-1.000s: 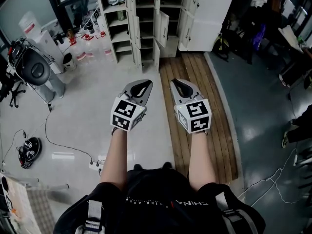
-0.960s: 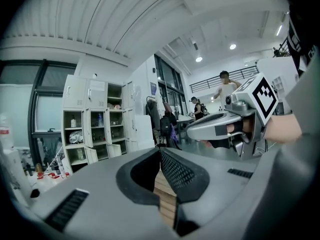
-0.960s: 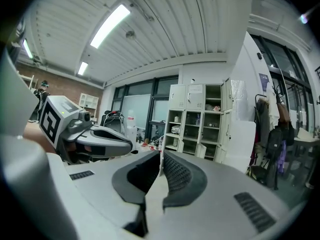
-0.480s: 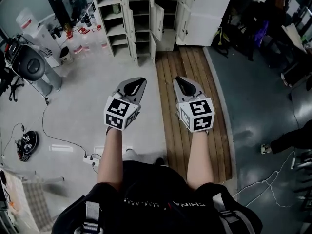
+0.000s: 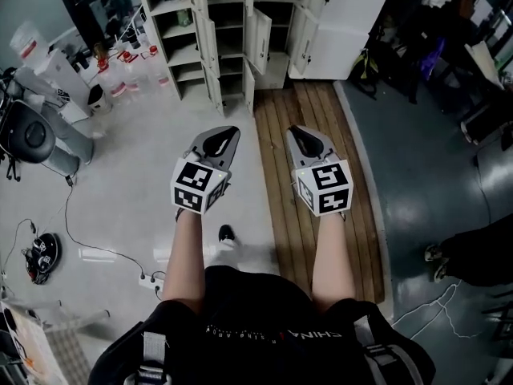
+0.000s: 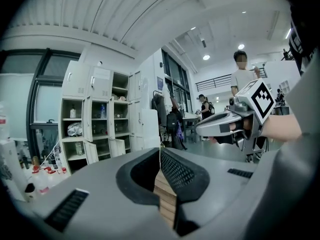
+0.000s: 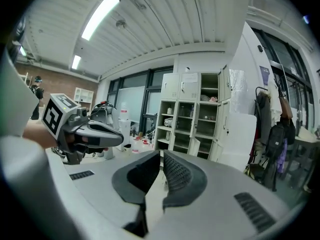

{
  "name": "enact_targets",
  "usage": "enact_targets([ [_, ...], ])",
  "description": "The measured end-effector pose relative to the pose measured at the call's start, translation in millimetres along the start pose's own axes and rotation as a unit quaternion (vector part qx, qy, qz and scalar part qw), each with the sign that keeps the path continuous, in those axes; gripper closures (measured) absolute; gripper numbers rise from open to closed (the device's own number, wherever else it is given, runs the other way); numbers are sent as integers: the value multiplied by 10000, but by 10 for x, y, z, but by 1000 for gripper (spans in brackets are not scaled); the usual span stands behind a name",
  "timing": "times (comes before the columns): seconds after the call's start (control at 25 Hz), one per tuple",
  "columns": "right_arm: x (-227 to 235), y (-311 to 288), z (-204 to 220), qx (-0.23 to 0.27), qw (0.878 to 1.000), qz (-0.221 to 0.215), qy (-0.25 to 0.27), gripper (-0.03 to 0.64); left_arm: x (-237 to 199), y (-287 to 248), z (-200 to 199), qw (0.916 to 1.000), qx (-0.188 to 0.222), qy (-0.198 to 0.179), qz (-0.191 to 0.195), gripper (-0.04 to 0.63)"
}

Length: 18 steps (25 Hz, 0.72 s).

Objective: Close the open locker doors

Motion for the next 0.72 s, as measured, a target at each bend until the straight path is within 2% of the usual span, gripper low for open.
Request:
enact_targets([
  [0.16, 12, -668, -300, -28, 9998, 157, 72, 574, -723, -275, -3, 9998, 88, 72, 190, 572],
  [0.36, 51, -1409, -581, -156, 9985, 505, 164, 574, -1549, -591, -6, 9991, 84, -21, 420, 572],
  [0.52, 69, -1719, -626, -257, 9968, 742, 109, 574, -1882, -802, 103, 9973, 118, 87, 715, 572],
  [0.72, 174, -1941, -643, -359, 9952, 915, 40, 574, -2068, -1095, 137, 9948, 170, 160, 993, 572],
])
Point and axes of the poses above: the fingertips, and each gripper's own axes: y backward along the fingers, x to its right, z out of its underside, the point moved 10 cm from there along y, backward along the fingers, and after that the axes turned 4 degrees about -y, right-handed, at the moved point
